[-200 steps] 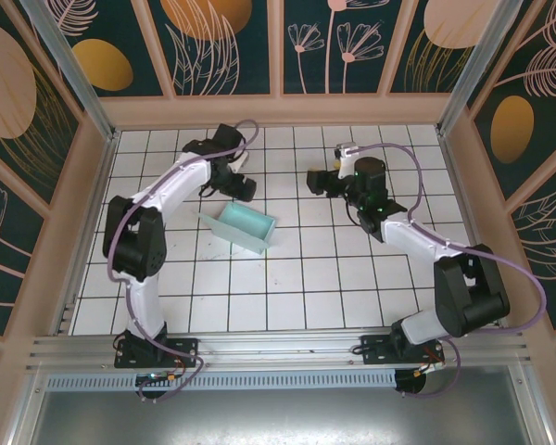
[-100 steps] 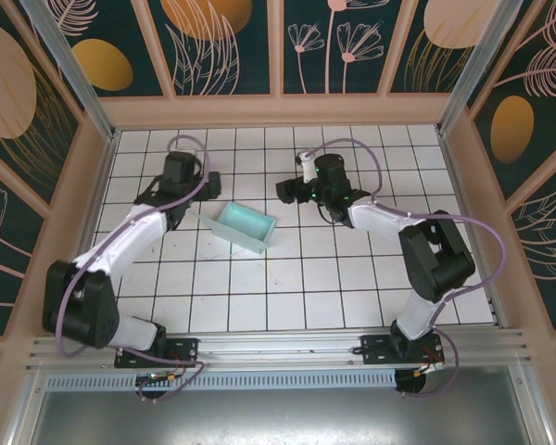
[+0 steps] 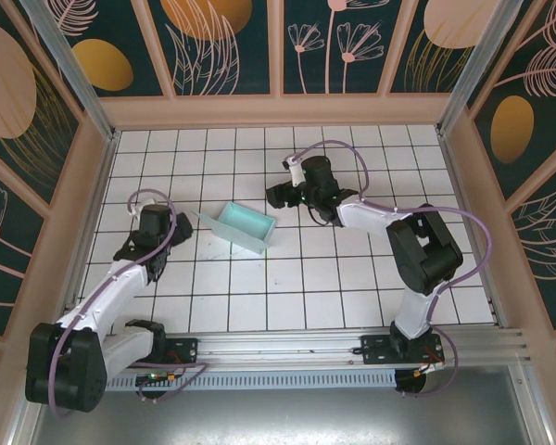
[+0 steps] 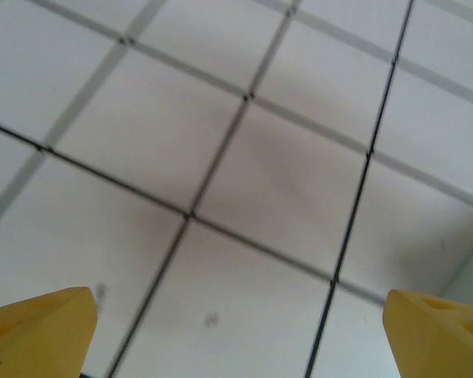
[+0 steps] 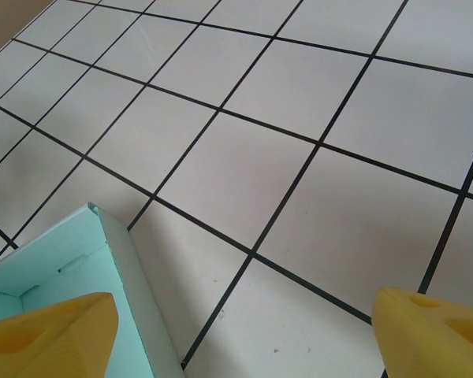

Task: Fold the paper box

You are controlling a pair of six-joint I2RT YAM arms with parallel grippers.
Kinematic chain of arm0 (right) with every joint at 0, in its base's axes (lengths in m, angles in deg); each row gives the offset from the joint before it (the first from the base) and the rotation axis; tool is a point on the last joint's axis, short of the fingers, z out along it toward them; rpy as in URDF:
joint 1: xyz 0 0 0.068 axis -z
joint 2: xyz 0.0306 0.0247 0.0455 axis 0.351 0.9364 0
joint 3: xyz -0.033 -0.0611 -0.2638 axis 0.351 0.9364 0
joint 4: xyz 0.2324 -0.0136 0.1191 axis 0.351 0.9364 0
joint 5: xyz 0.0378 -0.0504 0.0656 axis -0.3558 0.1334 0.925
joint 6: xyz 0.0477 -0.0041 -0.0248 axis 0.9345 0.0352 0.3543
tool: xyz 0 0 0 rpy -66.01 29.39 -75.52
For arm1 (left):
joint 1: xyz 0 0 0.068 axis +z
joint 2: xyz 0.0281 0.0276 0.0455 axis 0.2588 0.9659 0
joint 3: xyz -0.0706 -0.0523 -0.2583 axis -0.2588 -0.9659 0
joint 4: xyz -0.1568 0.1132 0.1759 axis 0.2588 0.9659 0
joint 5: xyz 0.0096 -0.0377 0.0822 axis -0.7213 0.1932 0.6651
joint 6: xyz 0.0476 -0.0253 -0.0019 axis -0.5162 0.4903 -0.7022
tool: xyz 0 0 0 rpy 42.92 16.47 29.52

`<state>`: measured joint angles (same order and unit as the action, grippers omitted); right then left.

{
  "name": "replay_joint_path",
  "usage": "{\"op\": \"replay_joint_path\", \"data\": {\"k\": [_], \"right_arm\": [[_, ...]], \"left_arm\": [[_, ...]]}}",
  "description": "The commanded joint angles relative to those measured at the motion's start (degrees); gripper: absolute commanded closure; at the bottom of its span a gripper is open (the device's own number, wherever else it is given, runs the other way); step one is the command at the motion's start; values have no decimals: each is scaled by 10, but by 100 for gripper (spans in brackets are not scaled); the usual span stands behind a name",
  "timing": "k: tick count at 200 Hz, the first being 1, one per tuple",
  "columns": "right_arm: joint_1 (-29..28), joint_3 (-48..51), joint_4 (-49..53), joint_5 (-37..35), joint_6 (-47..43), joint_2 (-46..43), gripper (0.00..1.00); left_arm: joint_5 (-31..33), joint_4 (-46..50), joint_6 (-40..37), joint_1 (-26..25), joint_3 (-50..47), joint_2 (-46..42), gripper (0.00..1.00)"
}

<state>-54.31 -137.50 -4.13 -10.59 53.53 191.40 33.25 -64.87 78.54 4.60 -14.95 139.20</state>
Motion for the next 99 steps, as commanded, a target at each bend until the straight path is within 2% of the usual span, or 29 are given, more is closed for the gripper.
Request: {"op": "replay_joint_path", "data": {"k": [1,40,78,99], "right_arm": [[7,-10,-11,1,18,1,16],[18,4,-21,6,34,-9,16],[21,29,-26,7,51,-36,16],[50,56,-35,4,61,-63,16]], "left_arm": [[-148,-75,27,-2,-35,-2,8],[-193,-90,17,-24,-24,31,16],[-212,-100,-2,-46,43,108,17],[-216,-106,-19,-50,83,161,17]]}}
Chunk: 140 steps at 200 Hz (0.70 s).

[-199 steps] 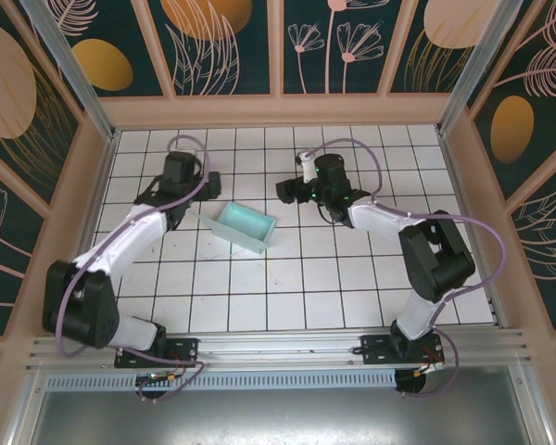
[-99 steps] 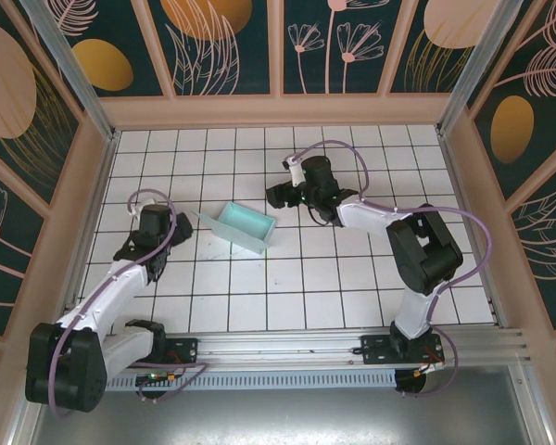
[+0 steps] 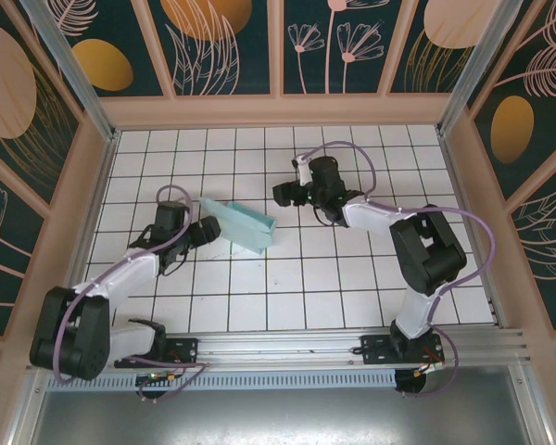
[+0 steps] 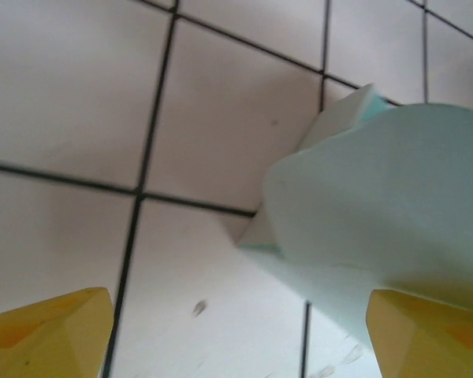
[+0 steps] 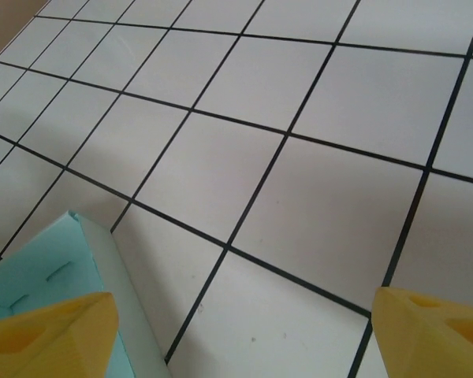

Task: Fold the paper box

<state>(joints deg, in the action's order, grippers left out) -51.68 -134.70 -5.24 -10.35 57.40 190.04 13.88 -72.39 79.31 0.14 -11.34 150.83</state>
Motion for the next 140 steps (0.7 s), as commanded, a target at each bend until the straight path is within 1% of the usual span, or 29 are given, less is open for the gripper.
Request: {"op": "replay_joint_path", "data": {"k": [1,23,54,71,77,80,101,125,140], "right_arm": [[25,29,-24,1,22,-52,16],[44,60,-33,-2,28,-83,16],[67,102,-31,-13,23,-131,16],[80,120,-32,-19,22,-154,16],[84,126,-32,-21,21,-161,16],[86,128,-31,-23,22,-165,16],[98,144,-31,-30,21,-188,16],[109,164,-31,-44,23,-213,16],[117,176,-32,-50,25,-229,16]], "left_arm": [[-22,-31,-27,-5,49,47,17],[-35,-32,-54,-5,105,112,17],[-66,-33,-78,-19,184,192,20],[-83,-31,-85,-33,227,240,21],[-91,-28,-87,-40,259,251,23],[-95,-25,-88,-44,270,273,24],[-125,-20,-88,-68,338,335,27],[-156,-14,-86,-95,399,387,28],[-189,-7,-91,-109,438,414,27]]}}
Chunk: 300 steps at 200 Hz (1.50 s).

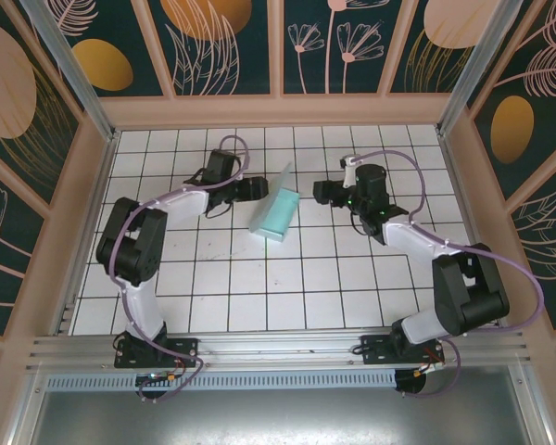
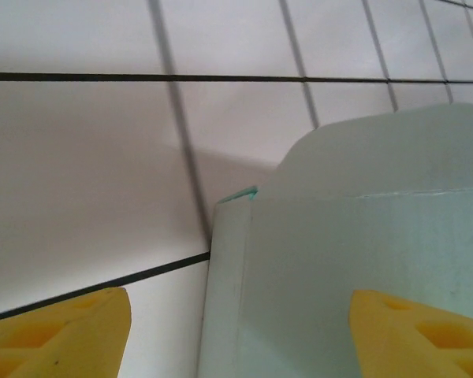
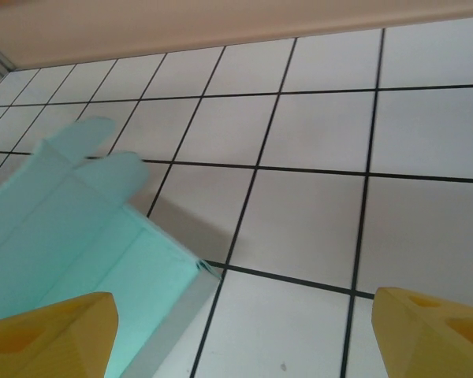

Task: Fold the paper box

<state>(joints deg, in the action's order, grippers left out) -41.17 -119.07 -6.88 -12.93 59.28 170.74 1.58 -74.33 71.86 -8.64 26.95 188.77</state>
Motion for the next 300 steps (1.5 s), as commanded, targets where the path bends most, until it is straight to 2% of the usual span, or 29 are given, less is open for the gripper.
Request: {"op": "replay_joint_path", "data": {"k": [1,45,58,75,121,131,156,175,193,211,229,251,272,300], "right_arm": [[12,20,-15,-24,6,-37,16],[39,53,-25,-25,6,-86,16],[46,59,-32,-20,3,-102,17],[51,63,-41,-11,-4,-119,17],[53,43,-21,57,-88,-143,18],[53,35,-6,70,-112,-149,18],[55,20,33,136,-211,-167,17],[59,0,119,216,-355,-169,15],[75,-52,240,270,-454,-139,14],[76,-124,362,262,-543,-87,14],[92,-185,422,249,-588,-35,15],[122,-275,529,333,-656,47,22],[118,-323,557,298,-676,101,23],[114,-381,592,314,-706,154,23]], "left_arm": [[-68,13,-17,-23,57,36,27],[-173,53,-40,-45,133,90,27],[-181,55,-43,-46,135,87,26],[-139,53,-53,-46,126,65,24],[1,19,-92,-45,59,-44,2],[34,5,-109,-45,30,-80,1],[89,2,-153,-45,-23,-173,1],[115,25,-185,-45,-51,-229,1],[117,59,-219,-45,-68,-268,1],[103,104,-248,-45,-69,-295,1],[71,132,-260,-45,-76,-320,1],[67,169,-267,-45,-77,-339,1],[91,195,-276,-45,-84,-363,1],[109,200,-280,-44,-105,-388,1]]}}
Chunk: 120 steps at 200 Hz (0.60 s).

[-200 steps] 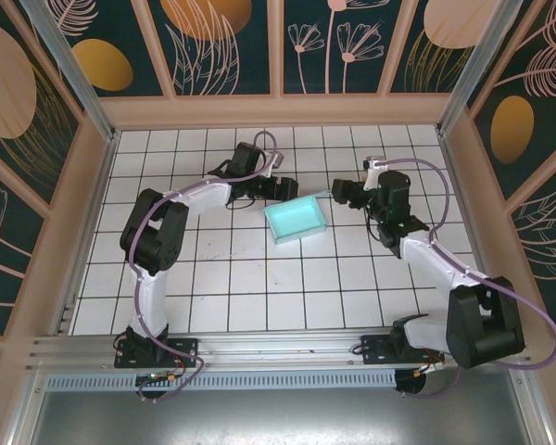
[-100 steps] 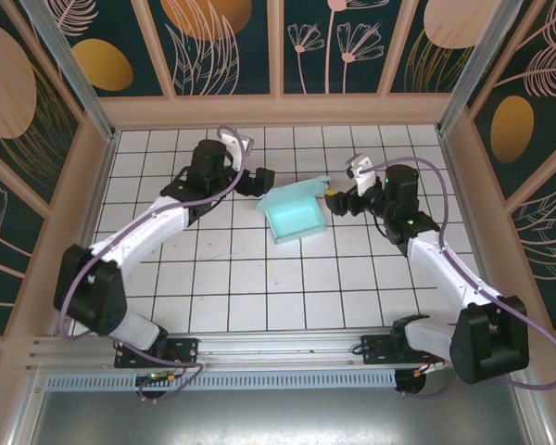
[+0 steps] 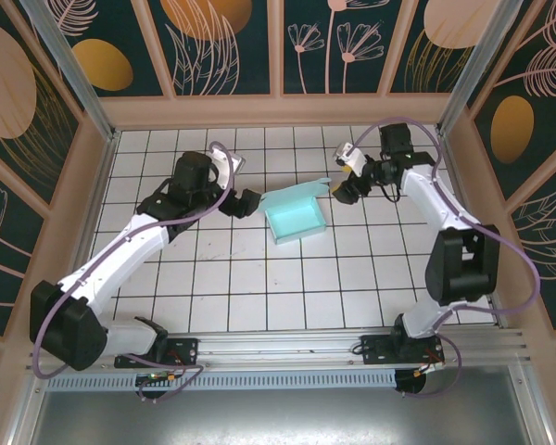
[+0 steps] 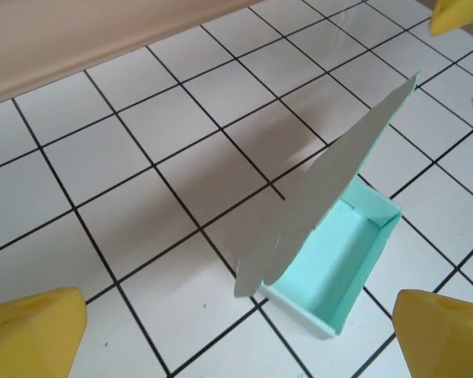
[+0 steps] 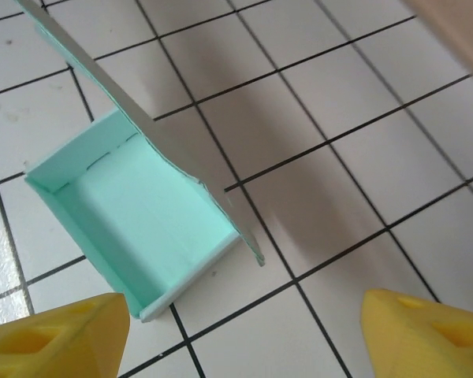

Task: Fold the paper box

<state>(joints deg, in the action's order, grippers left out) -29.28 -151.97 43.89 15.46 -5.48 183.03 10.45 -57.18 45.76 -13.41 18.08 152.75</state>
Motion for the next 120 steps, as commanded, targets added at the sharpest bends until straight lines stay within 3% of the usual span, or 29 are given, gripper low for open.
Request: {"op": "replay_joint_path", "data": {"k": [1,91,120], "right_arm": [[-5,-53,84,30,-59,33,23],[-34,-241,194,-1,-120,201,26],[-37,-251,201,0,-126,216,34]], "left_arm": [[21,29,-19,3,-16,-29,1],[19,30,-25,3,-13,-2,6],[20,30,-26,2,-14,3,7]]}}
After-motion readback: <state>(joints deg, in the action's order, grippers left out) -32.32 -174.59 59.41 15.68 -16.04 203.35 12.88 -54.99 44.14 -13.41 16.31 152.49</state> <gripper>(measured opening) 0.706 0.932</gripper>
